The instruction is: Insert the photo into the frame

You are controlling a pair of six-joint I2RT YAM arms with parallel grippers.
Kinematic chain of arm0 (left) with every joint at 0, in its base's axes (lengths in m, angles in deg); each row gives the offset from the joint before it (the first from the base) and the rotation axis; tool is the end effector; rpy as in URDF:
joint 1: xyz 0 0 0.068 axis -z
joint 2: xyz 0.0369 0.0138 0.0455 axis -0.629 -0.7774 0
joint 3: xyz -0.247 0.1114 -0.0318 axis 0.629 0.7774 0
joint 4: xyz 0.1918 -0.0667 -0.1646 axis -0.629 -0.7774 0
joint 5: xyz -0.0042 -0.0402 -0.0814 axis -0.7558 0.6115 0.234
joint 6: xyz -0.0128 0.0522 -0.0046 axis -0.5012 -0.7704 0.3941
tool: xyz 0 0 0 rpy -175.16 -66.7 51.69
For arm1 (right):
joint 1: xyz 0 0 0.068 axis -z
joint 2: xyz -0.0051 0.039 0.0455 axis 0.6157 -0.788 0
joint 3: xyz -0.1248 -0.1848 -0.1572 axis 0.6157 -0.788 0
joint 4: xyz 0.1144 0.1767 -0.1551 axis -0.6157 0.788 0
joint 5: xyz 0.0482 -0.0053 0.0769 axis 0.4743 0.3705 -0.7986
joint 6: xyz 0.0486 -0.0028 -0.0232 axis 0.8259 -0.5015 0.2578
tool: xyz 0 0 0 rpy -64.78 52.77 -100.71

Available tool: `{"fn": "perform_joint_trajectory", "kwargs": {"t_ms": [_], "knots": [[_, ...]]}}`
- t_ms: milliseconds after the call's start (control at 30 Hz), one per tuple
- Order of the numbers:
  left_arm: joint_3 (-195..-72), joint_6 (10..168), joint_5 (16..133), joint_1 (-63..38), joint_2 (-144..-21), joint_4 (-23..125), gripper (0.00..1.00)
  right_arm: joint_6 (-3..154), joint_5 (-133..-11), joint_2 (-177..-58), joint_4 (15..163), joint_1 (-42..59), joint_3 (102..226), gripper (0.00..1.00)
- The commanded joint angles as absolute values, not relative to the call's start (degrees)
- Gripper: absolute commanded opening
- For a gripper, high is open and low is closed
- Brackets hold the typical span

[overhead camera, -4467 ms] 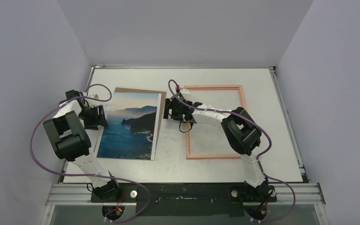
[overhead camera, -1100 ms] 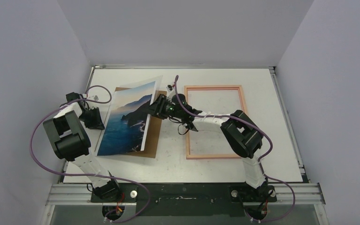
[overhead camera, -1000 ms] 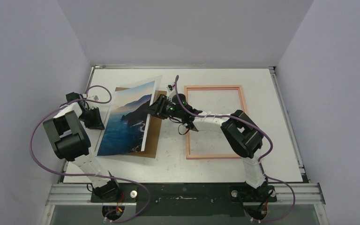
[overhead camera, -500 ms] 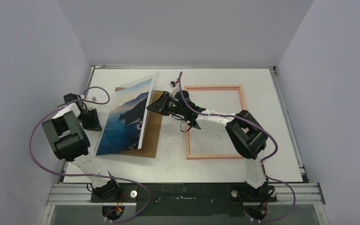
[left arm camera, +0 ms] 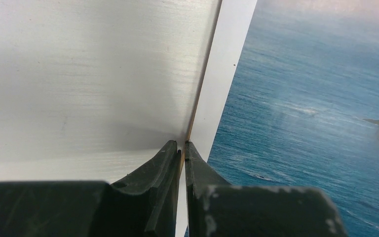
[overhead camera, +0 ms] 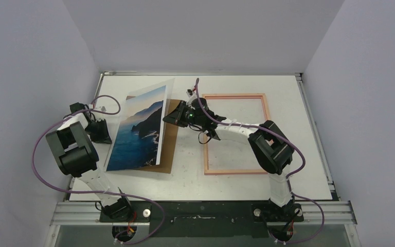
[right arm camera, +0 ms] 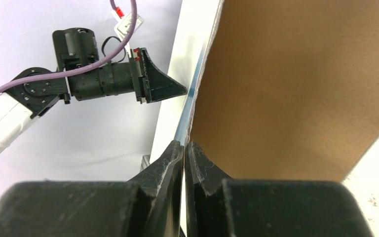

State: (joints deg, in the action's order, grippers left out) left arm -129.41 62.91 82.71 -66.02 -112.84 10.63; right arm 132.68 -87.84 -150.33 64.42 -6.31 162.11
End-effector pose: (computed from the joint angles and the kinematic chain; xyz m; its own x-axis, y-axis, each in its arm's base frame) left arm 0.3146 0.1492 0.1591 -0.9317 -0.2078 -0.2980 -0.1481 0.9663 -0.2105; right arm 0.3162 0.3283 0.2151 -0.9053 0.2699 -0.3280 -0.2284 0.3418 0.9116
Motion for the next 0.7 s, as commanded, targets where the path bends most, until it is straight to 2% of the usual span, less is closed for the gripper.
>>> {"fn": "perform_joint_trajectory", "kwargs": {"t_ms": [0,667], "knots": [[-130.7,61.8,83.8,-66.3,-113.5,8.6,0.08,128.0,-86.4,-145.8,67.7,-6.1,166.4,0.05],[-130.6,61.8,86.0,-66.1,-113.1,7.2,0.1,119.9,-81.6,-133.9,85.1,-4.3,169.2,0.05]]}}
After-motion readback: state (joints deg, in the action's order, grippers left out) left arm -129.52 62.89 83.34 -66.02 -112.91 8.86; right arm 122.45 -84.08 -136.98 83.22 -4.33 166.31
